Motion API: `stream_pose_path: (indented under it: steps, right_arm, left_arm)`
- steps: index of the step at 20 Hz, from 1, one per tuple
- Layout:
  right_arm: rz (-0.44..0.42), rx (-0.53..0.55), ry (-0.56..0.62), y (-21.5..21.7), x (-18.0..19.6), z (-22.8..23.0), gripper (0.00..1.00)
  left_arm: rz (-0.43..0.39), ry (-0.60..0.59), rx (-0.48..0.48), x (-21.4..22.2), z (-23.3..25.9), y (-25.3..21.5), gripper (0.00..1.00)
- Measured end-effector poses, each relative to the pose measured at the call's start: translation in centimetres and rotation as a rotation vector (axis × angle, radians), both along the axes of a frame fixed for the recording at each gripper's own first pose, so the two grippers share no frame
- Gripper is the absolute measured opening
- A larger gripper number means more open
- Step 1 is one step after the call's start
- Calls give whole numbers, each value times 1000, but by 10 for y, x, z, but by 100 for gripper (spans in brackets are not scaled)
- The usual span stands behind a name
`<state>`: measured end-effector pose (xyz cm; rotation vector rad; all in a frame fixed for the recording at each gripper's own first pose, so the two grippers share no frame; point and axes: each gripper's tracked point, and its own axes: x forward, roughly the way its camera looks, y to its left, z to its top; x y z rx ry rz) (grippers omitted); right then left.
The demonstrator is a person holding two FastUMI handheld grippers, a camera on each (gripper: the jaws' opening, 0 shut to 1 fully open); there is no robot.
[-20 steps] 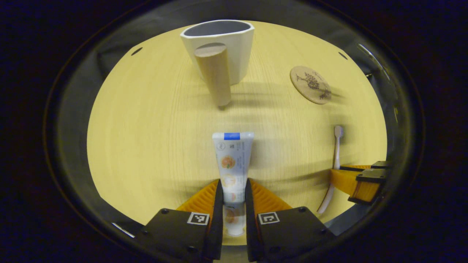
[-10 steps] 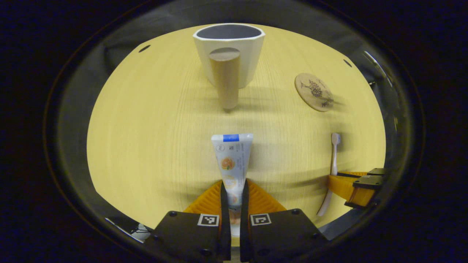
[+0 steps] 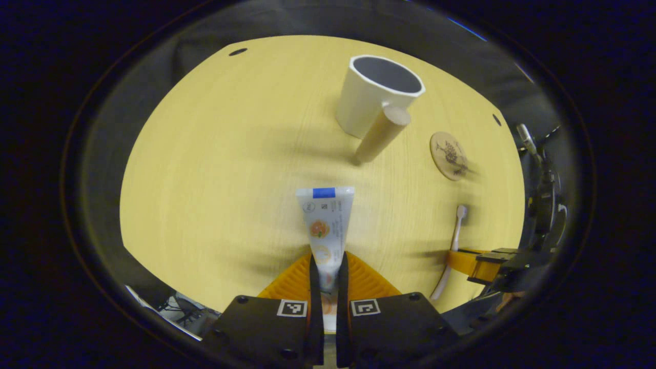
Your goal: Put the toothbrush and toothpaste on the desktop into the cup, then pick up the cup and place it on the coaster on the desktop.
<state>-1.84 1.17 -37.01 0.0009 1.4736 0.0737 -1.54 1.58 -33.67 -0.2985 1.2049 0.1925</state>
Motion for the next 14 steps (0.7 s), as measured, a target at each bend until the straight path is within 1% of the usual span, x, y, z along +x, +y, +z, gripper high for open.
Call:
stream_pose_path:
  steps: [1,2,3,6,8,10,11,14]
  right_arm:
    - [1,-2,2,0,0,0,3]
    - [4,-4,1,0,0,0,3]
    - [5,-5,0,0,0,0,3]
    - [4,-7,-3,0,0,0,3]
    - [2,-7,-3,0,0,0,3]
    - [1,-9,-5,0,1,0,3]
    - [-1,-10,-6,0,0,0,3]
    - [-6,-15,-10,0,1,0,3]
  left_arm:
    - [21,-33,0,4,14,8,18]
    - [34,-56,1,8,25,13,17]
    - [46,-79,4,12,38,19,18]
    - [64,-149,2,33,79,32,18]
    - [58,-208,4,54,107,37,17]
    - [44,-262,15,79,134,42,18]
    - [35,-290,20,95,148,43,17]
    - [2,-344,58,134,171,47,18]
